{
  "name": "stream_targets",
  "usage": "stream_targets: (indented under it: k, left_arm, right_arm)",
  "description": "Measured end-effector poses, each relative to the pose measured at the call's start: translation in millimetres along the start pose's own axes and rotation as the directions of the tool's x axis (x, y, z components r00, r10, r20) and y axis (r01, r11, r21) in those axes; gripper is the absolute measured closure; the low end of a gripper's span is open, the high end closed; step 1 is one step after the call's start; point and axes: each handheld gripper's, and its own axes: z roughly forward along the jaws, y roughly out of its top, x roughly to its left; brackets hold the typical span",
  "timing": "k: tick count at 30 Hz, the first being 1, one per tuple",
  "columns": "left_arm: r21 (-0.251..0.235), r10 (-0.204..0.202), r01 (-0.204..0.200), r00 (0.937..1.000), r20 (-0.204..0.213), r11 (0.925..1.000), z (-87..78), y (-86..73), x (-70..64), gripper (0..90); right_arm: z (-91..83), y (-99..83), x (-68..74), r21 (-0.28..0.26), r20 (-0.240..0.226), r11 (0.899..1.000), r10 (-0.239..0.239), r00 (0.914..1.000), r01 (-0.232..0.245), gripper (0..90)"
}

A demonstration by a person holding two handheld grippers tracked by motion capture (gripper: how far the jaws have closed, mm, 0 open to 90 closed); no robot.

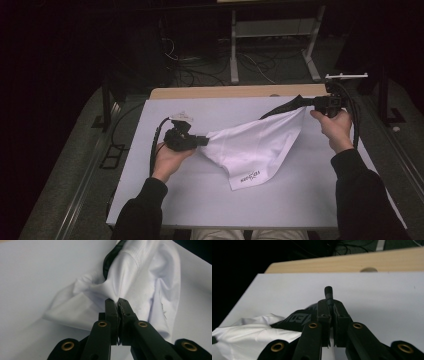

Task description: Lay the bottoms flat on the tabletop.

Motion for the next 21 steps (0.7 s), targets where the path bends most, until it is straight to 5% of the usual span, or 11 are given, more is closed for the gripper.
stream_targets:
  k: [7,13,21]
  left_arm:
    - [0.097,0.047,-0.057,0.9938,0.101,0.9936,23.7,-27.7,-29.8,87.3]
    - [0.184,0.059,-0.098,0.9765,0.207,0.978,46.5,-44.9,-55.3,87.2]
    - [0.259,0.051,-0.132,0.9533,0.298,0.9568,63.1,-56.3,-74.0,87.0]
  right_arm:
    - [20.5,-28.9,-18.1,0.059,0.056,0.997,0.041,0.9976,-0.044,85.1]
    - [17.6,-54.6,-31.2,0.074,0.062,0.994,0.07,0.9956,-0.075,85.0]
    - [0.7,-85.4,-39.9,0.07,0.049,0.993,0.088,0.9949,-0.092,85.0]
